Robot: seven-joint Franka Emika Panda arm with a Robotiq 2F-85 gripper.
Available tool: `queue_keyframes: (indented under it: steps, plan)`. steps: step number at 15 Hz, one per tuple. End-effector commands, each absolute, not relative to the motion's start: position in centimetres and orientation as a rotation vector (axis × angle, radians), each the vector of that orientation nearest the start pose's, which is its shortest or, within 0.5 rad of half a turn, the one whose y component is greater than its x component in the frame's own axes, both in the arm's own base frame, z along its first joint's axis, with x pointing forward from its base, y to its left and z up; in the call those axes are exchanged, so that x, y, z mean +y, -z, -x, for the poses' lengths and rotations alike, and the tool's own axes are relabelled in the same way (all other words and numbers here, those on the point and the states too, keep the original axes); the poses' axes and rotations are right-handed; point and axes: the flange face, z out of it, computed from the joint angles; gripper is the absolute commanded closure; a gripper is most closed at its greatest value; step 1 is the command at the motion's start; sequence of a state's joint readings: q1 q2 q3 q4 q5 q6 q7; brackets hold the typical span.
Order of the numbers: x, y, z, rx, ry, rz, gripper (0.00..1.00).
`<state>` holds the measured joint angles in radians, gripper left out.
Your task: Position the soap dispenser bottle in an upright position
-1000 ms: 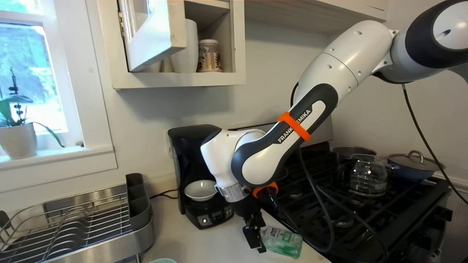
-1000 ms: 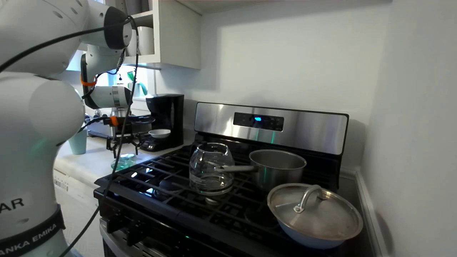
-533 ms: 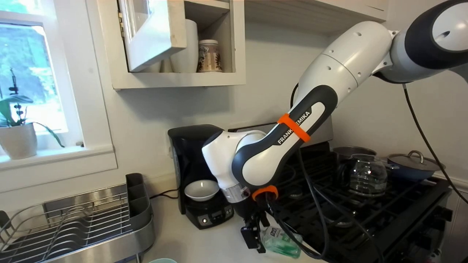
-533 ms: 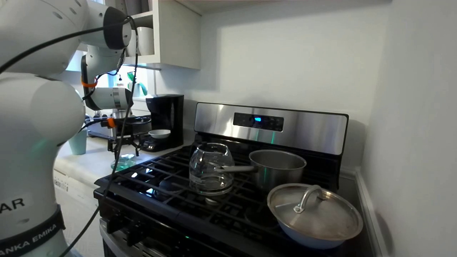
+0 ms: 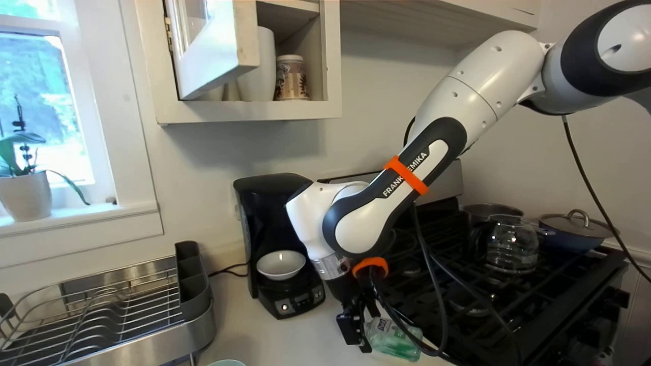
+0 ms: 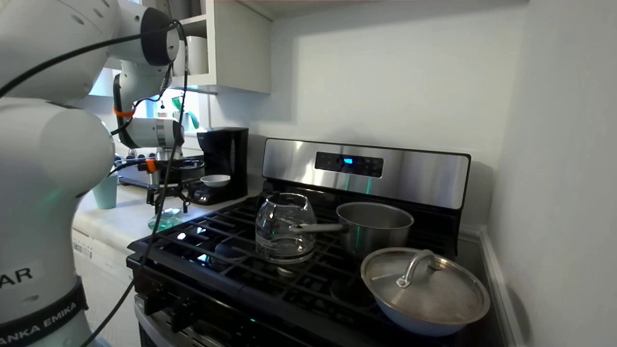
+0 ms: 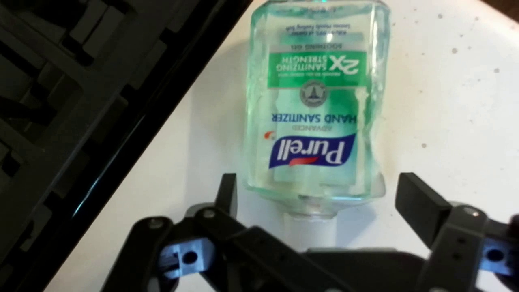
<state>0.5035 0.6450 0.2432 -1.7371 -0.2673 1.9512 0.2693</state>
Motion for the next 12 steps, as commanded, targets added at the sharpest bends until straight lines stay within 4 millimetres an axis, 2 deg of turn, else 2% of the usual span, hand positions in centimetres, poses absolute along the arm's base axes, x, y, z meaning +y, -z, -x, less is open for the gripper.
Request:
queue_keyframes:
  steps: [1,12]
  plan:
    - [38.5,-18.8,-46.9,-0.927,-0.613,3.185,0.0]
    - [36.9,-18.3,-48.4,-0.876,-0.707,3.105,0.0]
